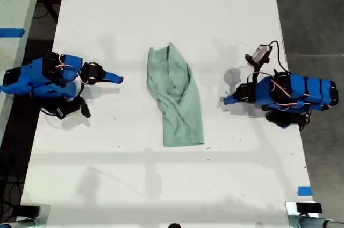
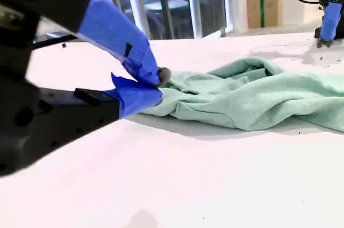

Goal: Fold t shirt

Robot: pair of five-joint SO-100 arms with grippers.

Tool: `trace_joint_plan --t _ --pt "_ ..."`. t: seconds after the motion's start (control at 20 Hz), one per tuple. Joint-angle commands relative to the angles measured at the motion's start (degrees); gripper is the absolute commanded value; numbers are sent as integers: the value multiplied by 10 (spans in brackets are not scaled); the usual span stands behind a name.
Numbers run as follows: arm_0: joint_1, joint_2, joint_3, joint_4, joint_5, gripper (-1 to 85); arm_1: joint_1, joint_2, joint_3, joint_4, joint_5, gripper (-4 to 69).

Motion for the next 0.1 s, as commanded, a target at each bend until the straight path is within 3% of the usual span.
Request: trace_joint_plan --t 0.0,0.05 --pt "-6 4 4 3 -13 -2 6 7 26 11 6 18" --pt "-7 4 4 3 -13 -2 6 7 26 11 6 18"
